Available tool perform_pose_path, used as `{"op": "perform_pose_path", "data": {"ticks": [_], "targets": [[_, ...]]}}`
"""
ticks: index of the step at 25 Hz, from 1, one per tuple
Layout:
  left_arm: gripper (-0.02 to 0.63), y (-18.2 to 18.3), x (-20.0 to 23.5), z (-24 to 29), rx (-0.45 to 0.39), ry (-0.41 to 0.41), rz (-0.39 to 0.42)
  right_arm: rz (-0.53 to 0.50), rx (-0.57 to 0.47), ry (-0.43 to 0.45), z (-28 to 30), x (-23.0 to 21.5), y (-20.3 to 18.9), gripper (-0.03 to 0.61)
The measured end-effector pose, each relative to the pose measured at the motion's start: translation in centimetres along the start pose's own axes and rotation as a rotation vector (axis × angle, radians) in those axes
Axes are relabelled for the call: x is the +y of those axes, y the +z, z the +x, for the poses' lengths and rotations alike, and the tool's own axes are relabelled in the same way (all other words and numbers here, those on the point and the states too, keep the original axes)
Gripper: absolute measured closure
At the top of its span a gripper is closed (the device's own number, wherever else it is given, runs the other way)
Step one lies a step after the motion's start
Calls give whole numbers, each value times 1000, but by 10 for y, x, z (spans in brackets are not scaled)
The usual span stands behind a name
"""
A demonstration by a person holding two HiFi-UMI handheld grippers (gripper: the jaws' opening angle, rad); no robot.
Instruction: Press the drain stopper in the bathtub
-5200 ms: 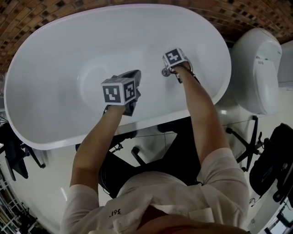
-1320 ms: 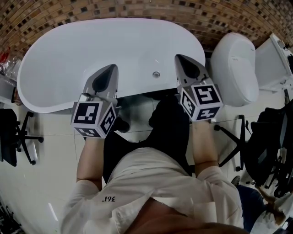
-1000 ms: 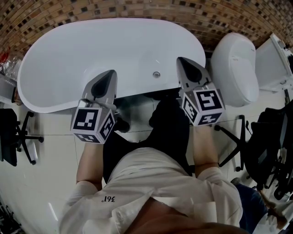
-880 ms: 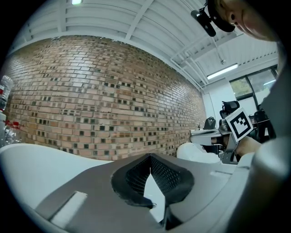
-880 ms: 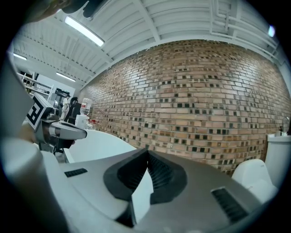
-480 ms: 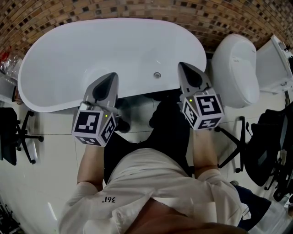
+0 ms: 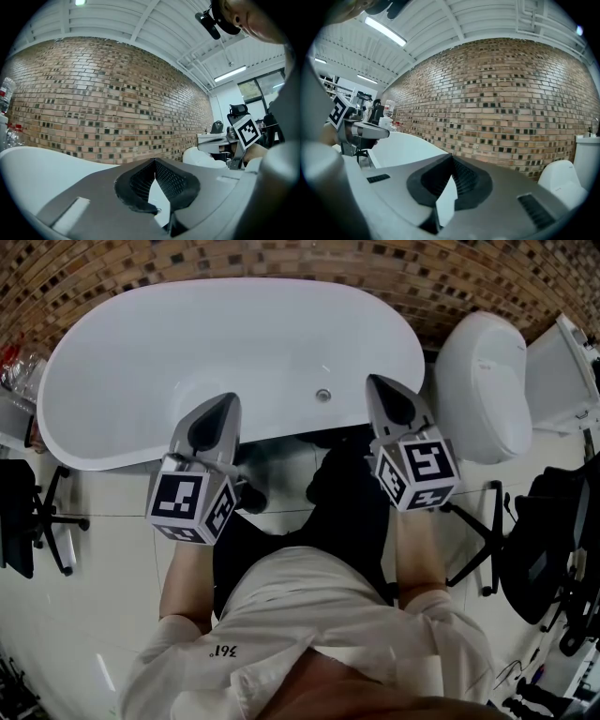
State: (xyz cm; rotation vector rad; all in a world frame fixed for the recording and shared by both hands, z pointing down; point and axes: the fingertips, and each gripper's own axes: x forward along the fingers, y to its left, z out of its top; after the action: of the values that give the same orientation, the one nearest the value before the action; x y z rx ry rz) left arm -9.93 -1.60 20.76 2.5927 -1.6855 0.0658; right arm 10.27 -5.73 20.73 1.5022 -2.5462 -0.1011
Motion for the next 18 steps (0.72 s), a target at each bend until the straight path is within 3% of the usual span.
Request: {"op": "perform_pose_path", "data": {"ticks": [18], "targets": [[607,-4,-1,0,4,-6,-7,-25,19,22,3,7,-6,572]]}}
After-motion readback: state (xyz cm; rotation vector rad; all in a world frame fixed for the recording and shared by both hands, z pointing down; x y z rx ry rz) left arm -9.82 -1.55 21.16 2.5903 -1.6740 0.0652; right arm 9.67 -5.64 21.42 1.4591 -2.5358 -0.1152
